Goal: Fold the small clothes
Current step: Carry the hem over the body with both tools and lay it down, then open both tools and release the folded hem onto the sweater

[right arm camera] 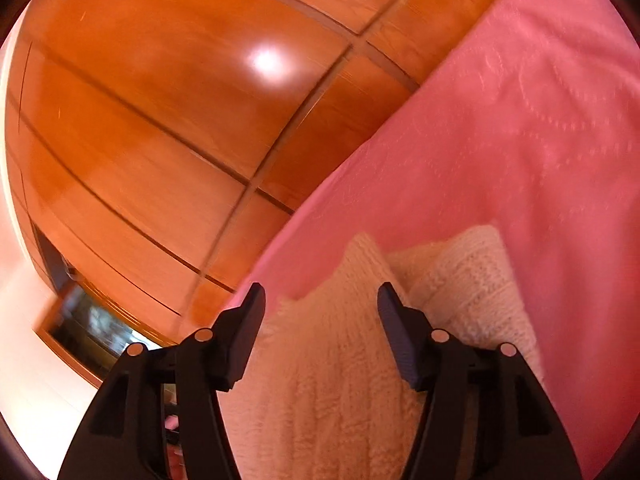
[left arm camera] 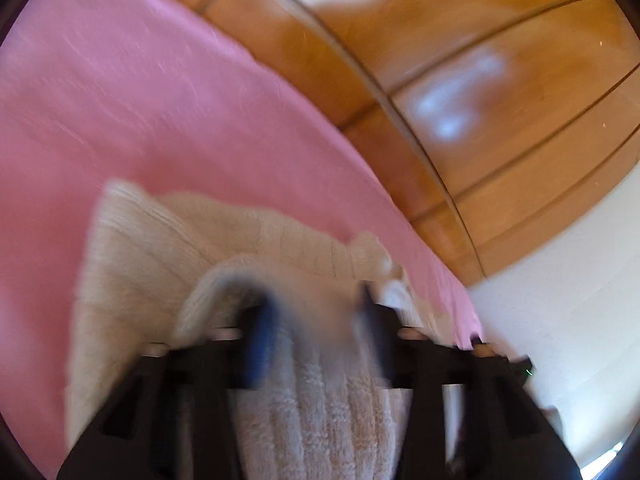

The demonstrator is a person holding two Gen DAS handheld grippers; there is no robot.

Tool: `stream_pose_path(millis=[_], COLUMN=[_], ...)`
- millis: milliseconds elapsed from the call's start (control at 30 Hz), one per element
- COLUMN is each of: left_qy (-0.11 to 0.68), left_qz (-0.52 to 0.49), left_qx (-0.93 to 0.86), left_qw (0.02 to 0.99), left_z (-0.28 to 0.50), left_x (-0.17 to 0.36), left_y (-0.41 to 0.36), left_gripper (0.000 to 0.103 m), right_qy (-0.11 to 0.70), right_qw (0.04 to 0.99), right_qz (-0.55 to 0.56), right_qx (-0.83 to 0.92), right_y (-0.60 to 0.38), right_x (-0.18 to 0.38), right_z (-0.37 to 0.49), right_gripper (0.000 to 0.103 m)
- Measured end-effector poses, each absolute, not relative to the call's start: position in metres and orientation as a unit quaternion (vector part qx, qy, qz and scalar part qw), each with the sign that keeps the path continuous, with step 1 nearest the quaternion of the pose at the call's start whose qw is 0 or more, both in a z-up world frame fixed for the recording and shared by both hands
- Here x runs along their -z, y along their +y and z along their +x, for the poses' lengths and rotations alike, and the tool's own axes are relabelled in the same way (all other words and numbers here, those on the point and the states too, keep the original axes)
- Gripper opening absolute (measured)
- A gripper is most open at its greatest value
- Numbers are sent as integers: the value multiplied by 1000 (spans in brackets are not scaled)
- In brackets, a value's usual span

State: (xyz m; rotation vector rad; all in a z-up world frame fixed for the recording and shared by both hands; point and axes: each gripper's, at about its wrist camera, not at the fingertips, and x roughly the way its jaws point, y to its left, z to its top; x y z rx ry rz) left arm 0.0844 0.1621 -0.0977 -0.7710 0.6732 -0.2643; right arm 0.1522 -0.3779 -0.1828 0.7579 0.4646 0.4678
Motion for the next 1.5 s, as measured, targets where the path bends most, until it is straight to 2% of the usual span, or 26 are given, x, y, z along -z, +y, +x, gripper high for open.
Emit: stream_pose_path(millis=[33, 100, 267, 333, 367, 400, 433, 467, 500, 533, 600, 700, 833, 867, 933, 1000, 1033, 1067, 1133, 1167, 1200, 1300, 1367, 1500], left_qy=[301, 283, 378, 399, 412, 425, 424, 420, 420, 412, 385, 381, 394, 396, 403, 401, 399, 393, 369, 349, 336, 332, 348, 376], left_qz=[-362, -335, -225, -213, -201, -171, -134, -94, -88, -99, -123, -143, -162, -159, -143, -151, -159, -177, -211, -222, -225, -224, -227, -274], left_qx=[104, 61, 10, -5, -11, -13, -22, -34, -34, -31, -54, -83, -92, -92, -93, -79, -70, -51, -23, -29, -35, -45, -58, -42], left_qw=[876, 897, 898, 892, 889, 889, 895, 902, 903, 905, 913, 910, 900, 899, 899, 900, 900, 901, 905, 910, 914, 915, 908, 884], left_z=[75, 65, 98, 111, 120, 128, 133, 133, 135, 131, 125, 125, 134, 135, 139, 135, 132, 124, 109, 96, 87, 63, 51, 32], left_x=[91, 77, 72, 77, 81, 86, 89, 91, 92, 88, 82, 89, 108, 108, 108, 104, 103, 98, 89, 82, 78, 74, 80, 95], left_y=[165, 167, 152, 147, 139, 129, 117, 109, 106, 106, 114, 122, 129, 128, 124, 124, 125, 128, 133, 135, 136, 147, 158, 173], left_gripper=[74, 79, 80, 80, 76, 69, 42, 15, 7, 7, 7, 7, 8, 10, 14, 24, 36, 59, 82, 82, 82, 82, 82, 82], right_qy=[230, 252, 278, 305, 324, 350, 364, 368, 366, 360, 334, 323, 350, 350, 354, 351, 349, 346, 336, 328, 313, 281, 277, 264], right_qw=[889, 912, 945, 943, 937, 928, 923, 920, 921, 925, 938, 942, 934, 934, 934, 935, 936, 937, 939, 942, 947, 958, 960, 964], right_qz=[335, 269, 112, 70, 61, 57, 59, 61, 59, 53, 49, 80, 68, 66, 51, 46, 49, 54, 67, 71, 74, 52, 36, 24], right_qx=[-211, -182, -130, -114, -114, -113, -115, -116, -115, -111, -76, -46, -21, -16, -7, -3, -3, -5, 5, 8, 2, 4, 13, -13], right_y=[-371, -354, -320, -314, -312, -311, -309, -309, -308, -308, -310, -318, -313, -312, -306, -305, -306, -308, -313, -314, -315, -309, -303, -279], right_x=[181, 172, 151, 150, 153, 159, 162, 165, 164, 163, 153, 151, 173, 171, 170, 169, 168, 167, 165, 163, 159, 147, 143, 132], right_z=[149, 146, 148, 160, 166, 175, 181, 183, 184, 186, 183, 185, 201, 203, 207, 207, 207, 205, 198, 195, 190, 169, 156, 114], right_gripper=[62, 66, 71, 71, 68, 60, 54, 43, 20, 12, 6, 6, 7, 12, 15, 18, 19, 24, 45, 67, 83, 97, 100, 101])
